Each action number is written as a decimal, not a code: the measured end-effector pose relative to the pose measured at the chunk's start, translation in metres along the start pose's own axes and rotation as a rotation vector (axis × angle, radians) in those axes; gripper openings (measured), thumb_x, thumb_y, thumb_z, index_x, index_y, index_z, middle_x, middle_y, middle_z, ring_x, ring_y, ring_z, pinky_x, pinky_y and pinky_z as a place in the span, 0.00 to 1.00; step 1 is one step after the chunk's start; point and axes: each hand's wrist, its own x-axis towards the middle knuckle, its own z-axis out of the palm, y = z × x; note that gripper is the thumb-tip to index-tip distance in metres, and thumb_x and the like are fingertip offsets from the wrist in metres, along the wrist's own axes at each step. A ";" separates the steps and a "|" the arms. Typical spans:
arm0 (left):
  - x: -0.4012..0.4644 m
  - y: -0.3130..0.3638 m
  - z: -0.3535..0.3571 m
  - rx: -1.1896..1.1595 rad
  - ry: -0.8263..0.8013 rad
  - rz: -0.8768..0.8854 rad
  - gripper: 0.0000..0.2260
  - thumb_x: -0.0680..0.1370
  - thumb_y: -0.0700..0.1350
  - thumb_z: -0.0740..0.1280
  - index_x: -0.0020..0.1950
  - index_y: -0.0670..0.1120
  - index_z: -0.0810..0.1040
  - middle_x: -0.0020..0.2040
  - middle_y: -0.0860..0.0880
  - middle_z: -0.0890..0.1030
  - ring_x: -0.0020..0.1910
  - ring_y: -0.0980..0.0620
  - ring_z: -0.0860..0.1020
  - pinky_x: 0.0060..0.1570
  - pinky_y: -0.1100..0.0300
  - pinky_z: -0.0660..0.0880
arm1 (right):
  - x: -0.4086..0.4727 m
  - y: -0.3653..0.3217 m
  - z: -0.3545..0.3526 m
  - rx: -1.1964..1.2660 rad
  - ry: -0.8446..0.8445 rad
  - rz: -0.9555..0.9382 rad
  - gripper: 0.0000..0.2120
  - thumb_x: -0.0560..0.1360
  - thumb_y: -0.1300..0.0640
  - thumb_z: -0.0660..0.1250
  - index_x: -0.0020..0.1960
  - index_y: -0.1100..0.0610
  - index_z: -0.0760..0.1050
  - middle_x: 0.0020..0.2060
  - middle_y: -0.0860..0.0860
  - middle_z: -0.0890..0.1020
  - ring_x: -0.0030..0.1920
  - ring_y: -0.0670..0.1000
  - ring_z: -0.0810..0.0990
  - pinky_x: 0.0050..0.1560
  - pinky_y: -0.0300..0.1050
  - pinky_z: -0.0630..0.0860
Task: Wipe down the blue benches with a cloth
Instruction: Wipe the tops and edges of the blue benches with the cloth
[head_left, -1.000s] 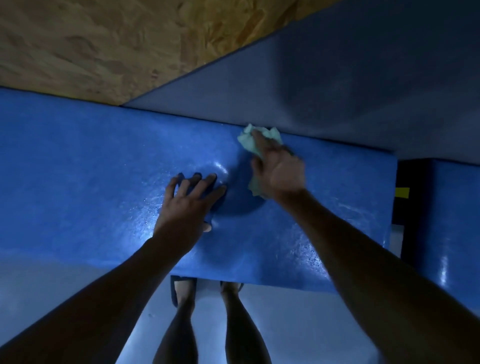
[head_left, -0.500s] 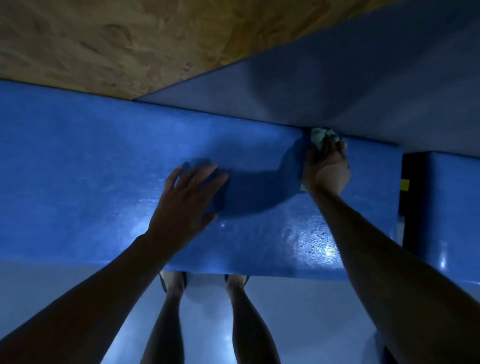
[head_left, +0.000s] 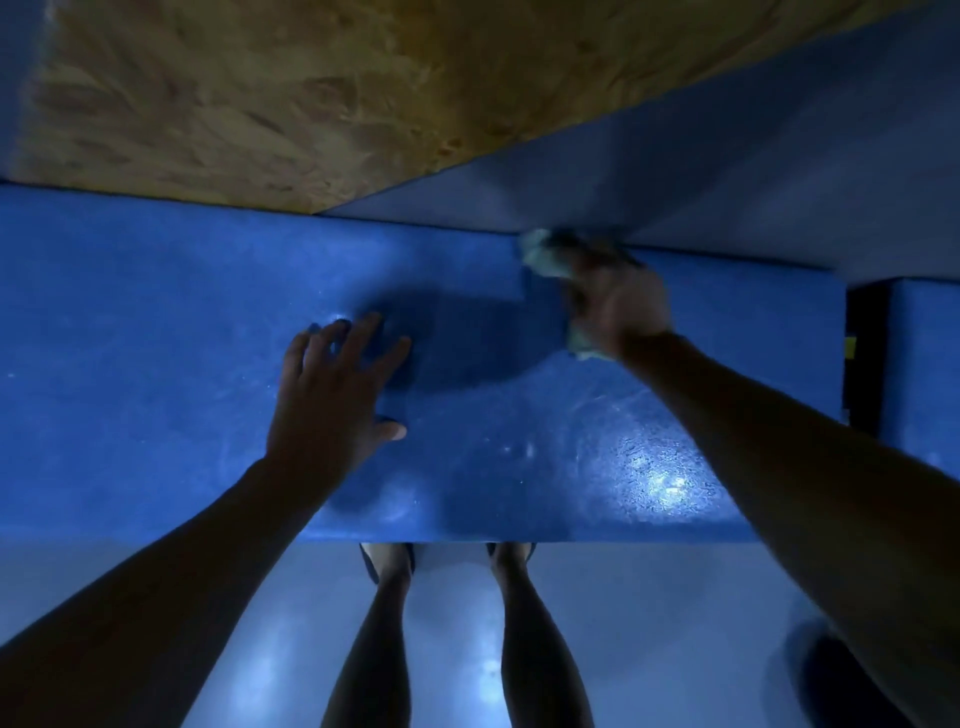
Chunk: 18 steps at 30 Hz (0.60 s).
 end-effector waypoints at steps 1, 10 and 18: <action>0.000 -0.001 0.000 -0.011 -0.006 0.002 0.43 0.59 0.59 0.80 0.72 0.52 0.72 0.74 0.44 0.68 0.68 0.36 0.68 0.68 0.40 0.62 | -0.009 0.019 -0.003 0.011 0.027 0.091 0.22 0.77 0.49 0.61 0.70 0.43 0.69 0.67 0.51 0.74 0.58 0.61 0.78 0.52 0.53 0.77; 0.000 -0.006 -0.002 -0.024 -0.046 0.005 0.42 0.62 0.61 0.78 0.73 0.54 0.69 0.77 0.47 0.64 0.69 0.37 0.65 0.70 0.40 0.59 | 0.010 -0.099 0.032 0.427 0.245 0.630 0.23 0.74 0.50 0.61 0.67 0.58 0.74 0.66 0.58 0.76 0.66 0.61 0.72 0.65 0.51 0.70; 0.000 -0.009 0.001 -0.016 -0.051 0.021 0.41 0.63 0.62 0.76 0.74 0.56 0.67 0.77 0.47 0.63 0.70 0.38 0.65 0.72 0.41 0.55 | -0.004 -0.092 0.017 0.039 0.061 -0.072 0.23 0.76 0.51 0.61 0.71 0.50 0.70 0.65 0.54 0.76 0.54 0.62 0.78 0.51 0.53 0.77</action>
